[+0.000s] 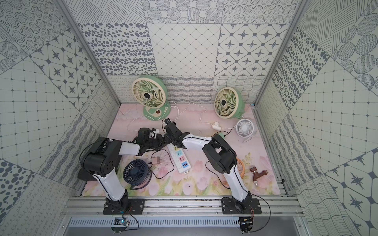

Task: Unplug the desk fan from the power strip
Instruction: Remove the plug from the socket.

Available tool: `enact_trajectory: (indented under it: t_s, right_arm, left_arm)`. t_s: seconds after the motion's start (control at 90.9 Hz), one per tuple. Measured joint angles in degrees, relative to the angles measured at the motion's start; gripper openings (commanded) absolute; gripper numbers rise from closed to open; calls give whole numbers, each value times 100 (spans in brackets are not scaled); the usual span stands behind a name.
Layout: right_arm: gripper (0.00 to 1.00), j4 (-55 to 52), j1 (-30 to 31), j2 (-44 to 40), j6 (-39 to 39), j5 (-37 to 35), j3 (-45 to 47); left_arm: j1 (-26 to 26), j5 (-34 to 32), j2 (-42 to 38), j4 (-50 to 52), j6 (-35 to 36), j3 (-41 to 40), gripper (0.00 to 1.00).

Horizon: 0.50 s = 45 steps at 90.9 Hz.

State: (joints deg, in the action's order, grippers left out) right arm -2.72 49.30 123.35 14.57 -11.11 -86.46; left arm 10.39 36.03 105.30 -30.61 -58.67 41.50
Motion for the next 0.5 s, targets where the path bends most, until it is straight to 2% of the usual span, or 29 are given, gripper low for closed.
enact_trajectory:
  t_s: [0.198, 0.363, 0.495]
  right_arm:
    - [0, -50, 170, 0, -280, -369, -22]
    - [0, 79, -4, -63, -52, -105, 116]
    - [0, 33, 92, -66, -219, -262, 96]
  left_arm:
    - [0, 0, -22, 39, 2, 0, 0]
    - [0, -33, -42, 55, 2, -2, 0]
    - [0, -90, -101, 131, 24, -11, 0]
